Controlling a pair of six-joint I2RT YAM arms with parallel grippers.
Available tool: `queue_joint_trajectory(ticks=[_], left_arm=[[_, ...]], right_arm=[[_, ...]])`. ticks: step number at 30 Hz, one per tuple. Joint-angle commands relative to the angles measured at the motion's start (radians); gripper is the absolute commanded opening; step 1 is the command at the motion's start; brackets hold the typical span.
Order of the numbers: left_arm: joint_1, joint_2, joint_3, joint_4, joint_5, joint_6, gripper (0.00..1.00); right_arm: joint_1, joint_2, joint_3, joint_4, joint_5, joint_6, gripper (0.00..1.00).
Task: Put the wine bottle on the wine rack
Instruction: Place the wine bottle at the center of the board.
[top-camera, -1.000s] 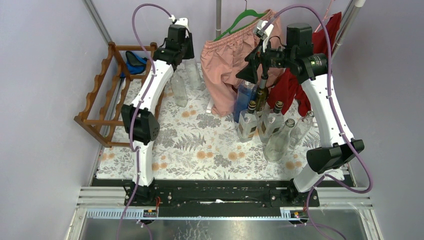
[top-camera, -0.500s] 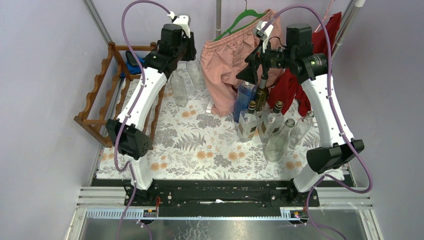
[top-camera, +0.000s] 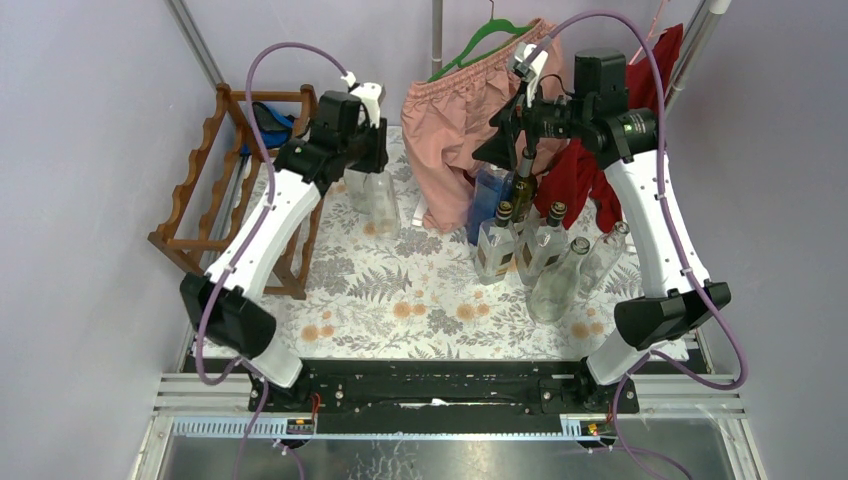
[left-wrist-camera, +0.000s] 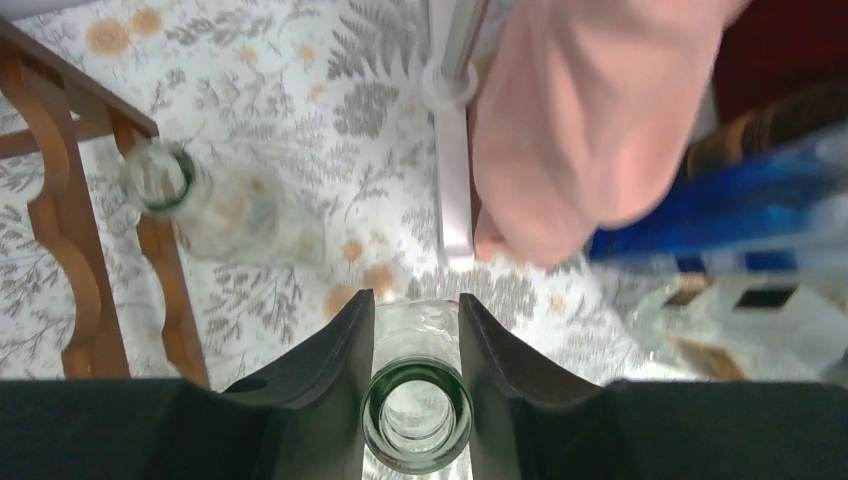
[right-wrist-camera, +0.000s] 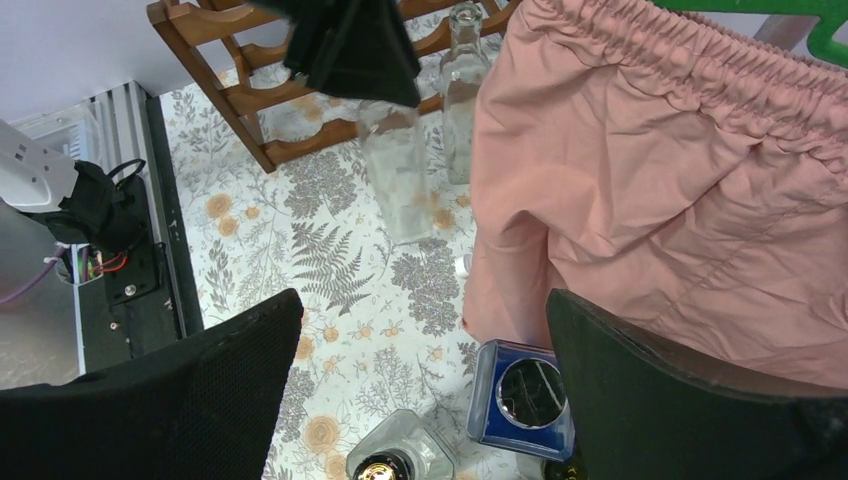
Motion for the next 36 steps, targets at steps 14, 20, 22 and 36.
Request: queue_joint_trajectory(ticks=[14, 20, 22, 36], left_arm=[[-0.237, -0.34, -0.405, 0.075, -0.136, -0.061, 0.0], [-0.262, -0.362, -0.457, 0.079, -0.157, -0.061, 0.0], [-0.264, -0.372, -0.476, 0.084, -0.155, -0.06, 0.01], [-0.268, -0.417, -0.523, 0.01, -0.182, -0.095, 0.56]], right_arm=[[0.023, -0.057, -0.082, 0.067, -0.119, 0.07, 1.0], [0.03, -0.06, -0.092, 0.075, -0.12, 0.079, 1.0], [0.031, -0.062, -0.094, 0.075, -0.12, 0.079, 1.0], [0.032, -0.063, -0.092, 0.079, -0.122, 0.086, 1.0]])
